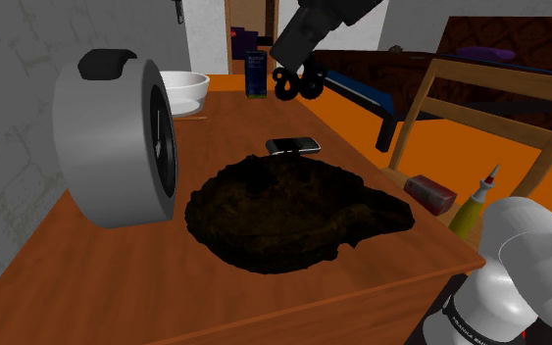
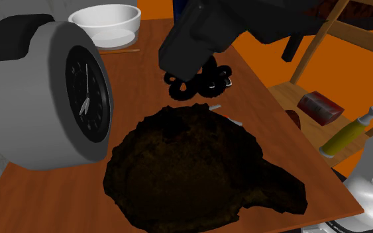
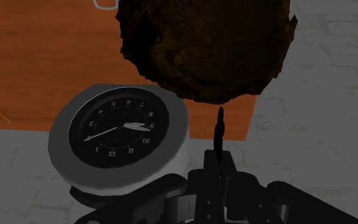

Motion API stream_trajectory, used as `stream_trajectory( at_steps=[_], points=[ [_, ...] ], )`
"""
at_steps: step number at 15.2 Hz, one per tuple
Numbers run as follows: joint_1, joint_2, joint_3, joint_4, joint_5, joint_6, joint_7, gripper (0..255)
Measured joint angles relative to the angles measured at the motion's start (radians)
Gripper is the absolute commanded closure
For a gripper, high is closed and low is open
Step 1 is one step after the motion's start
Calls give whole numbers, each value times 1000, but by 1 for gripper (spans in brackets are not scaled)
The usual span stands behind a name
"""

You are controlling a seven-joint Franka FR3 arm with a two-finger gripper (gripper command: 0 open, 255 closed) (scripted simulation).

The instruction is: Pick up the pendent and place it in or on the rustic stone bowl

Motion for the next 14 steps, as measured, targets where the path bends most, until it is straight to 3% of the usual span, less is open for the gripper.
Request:
stream_trajectory(
  at_steps=[14],
  points=[
    [24,-87,19,-250,39,161,-27,255]
  ],
)
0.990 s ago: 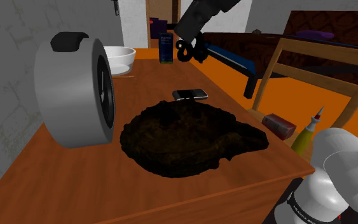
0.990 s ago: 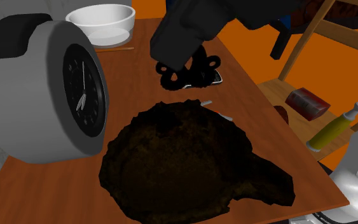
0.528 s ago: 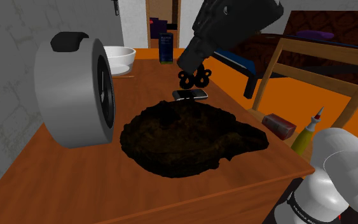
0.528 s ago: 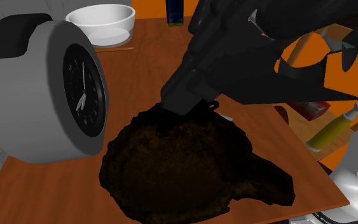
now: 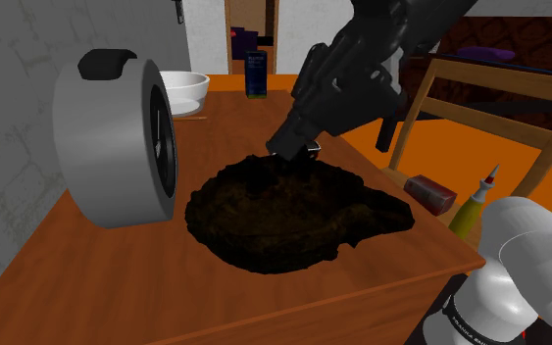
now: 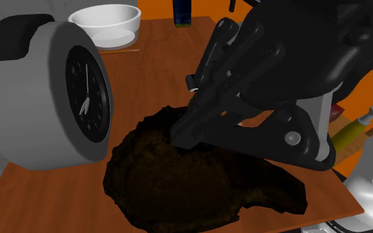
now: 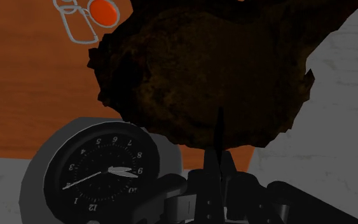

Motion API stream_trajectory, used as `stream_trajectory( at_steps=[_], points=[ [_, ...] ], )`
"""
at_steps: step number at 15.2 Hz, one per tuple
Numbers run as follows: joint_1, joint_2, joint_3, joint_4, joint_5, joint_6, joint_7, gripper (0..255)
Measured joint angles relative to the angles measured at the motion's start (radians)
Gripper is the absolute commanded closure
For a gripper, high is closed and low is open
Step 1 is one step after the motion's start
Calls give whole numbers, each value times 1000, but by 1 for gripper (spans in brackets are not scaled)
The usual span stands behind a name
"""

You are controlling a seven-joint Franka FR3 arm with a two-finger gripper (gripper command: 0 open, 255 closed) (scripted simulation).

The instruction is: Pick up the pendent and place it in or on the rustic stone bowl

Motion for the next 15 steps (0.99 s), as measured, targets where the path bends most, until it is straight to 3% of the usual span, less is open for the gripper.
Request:
stream_trajectory(
  at_steps=[7,8,15],
  points=[
    [2,-7,1,-20,3,13,-3,255],
    [2,-7,1,-20,3,13,-3,0],
    [2,-12,-6,-8,1,-4,-3,0]
  ],
)
